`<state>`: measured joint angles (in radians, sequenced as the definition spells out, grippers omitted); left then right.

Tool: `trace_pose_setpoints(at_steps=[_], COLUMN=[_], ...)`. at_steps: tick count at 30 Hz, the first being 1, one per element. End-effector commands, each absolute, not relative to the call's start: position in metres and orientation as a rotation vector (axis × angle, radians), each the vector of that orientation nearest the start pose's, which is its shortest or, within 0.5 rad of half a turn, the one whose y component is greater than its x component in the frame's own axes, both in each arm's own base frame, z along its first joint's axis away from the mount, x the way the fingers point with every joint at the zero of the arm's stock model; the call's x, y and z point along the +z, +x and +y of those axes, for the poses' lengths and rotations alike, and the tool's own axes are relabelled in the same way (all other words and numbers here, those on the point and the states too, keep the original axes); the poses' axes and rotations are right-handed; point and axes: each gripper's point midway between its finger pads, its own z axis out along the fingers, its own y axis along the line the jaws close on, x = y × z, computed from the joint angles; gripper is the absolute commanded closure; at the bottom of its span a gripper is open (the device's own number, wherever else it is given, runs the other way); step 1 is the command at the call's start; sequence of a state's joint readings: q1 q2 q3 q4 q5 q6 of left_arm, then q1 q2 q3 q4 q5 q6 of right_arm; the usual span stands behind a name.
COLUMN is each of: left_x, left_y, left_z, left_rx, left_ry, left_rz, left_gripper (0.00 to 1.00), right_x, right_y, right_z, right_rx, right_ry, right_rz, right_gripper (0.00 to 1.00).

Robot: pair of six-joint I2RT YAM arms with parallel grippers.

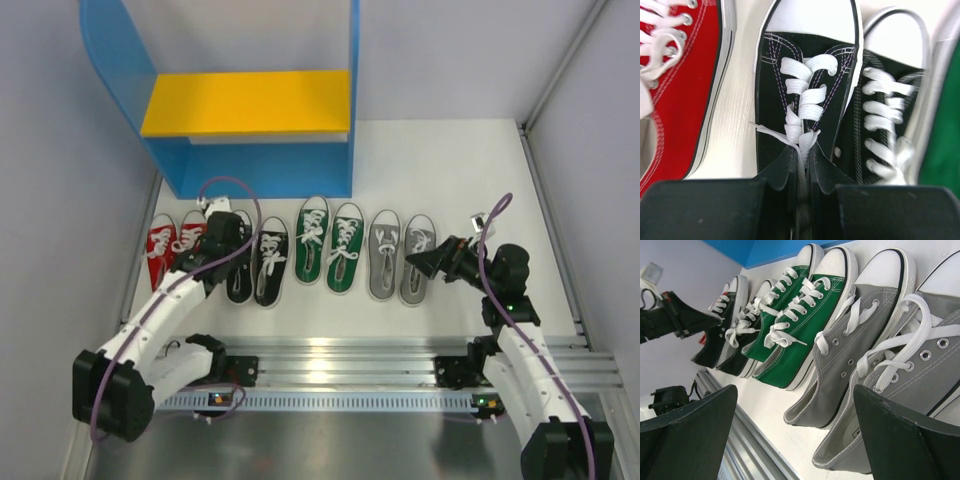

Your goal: Place and organize the shoes onto the shoe shelf

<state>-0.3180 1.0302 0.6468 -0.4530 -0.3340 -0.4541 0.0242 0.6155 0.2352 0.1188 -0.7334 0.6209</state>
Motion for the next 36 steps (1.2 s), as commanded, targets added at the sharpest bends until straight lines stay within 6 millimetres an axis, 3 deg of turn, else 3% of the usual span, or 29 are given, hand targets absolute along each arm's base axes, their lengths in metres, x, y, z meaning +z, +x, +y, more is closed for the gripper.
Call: trace_pose_setpoints(at_steps=[1, 6, 9, 12, 14, 18, 20, 21, 23, 26, 28, 29, 30, 33, 36], left_x=[0.164, 0.192, 0.212, 0.236, 0.254, 0.284, 0.295, 0.314, 0.33, 0.38, 0.395, 0.391, 0.411, 0.436, 0.46], left_y=[0.279, 0.263, 0.256, 0.243, 0.239, 0.247, 0.257, 0.261, 0.274, 0.295, 0.311, 0.326, 0.331, 0.354, 0.382], left_z=[-0.061, -0.066, -0.1, -0.144, -0.161, -0.174, -0.176, -0.177, -0.175, -0.17, -0.164, -0.164, -0.162, -0.157, -0.129], left_rx=[-0.093, -0.152, -0.38, -0.65, -0.754, -0.796, -0.777, -0.77, -0.721, -0.651, -0.588, -0.55, -0.532, -0.456, -0.253], left_ry=[-0.324, -0.318, -0.202, 0.036, 0.144, 0.237, 0.256, 0.269, 0.272, 0.256, 0.22, 0.221, 0.206, 0.178, 0.088], left_rz=[2.176, 2.197, 2.19, 2.141, 2.079, 1.982, 1.952, 1.907, 1.865, 1.744, 1.718, 1.739, 1.703, 1.663, 1.629], left_gripper=[1.0, 1.0, 1.0, 1.0, 1.0, 1.0, 1.0, 1.0, 1.0, 1.0, 1.0, 1.0, 1.0, 1.0, 1.0], right_x=[0.16, 0.161, 0.16, 0.16, 0.16, 0.161, 0.161, 0.161, 0.161, 0.163, 0.165, 0.166, 0.169, 0.173, 0.175], right_y=[0.225, 0.224, 0.224, 0.224, 0.224, 0.224, 0.224, 0.223, 0.223, 0.222, 0.223, 0.223, 0.223, 0.222, 0.22], right_z=[0.143, 0.143, 0.142, 0.142, 0.142, 0.143, 0.142, 0.142, 0.143, 0.143, 0.143, 0.143, 0.143, 0.144, 0.145], right_rx=[1.103, 1.099, 1.098, 1.096, 1.098, 1.099, 1.099, 1.099, 1.099, 1.098, 1.097, 1.095, 1.094, 1.097, 1.109], right_ry=[-0.029, -0.03, -0.03, -0.032, -0.029, -0.032, -0.031, -0.031, -0.036, -0.039, -0.041, -0.043, -0.047, -0.064, -0.08], right_rz=[1.861, 1.855, 1.852, 1.851, 1.851, 1.849, 1.85, 1.85, 1.854, 1.848, 1.849, 1.847, 1.842, 1.836, 1.831], right_gripper=[0.01, 0.0, 0.01, 0.01, 0.0, 0.0, 0.01, 0.01, 0.01, 0.01, 0.01, 0.0, 0.01, 0.01, 0.01])
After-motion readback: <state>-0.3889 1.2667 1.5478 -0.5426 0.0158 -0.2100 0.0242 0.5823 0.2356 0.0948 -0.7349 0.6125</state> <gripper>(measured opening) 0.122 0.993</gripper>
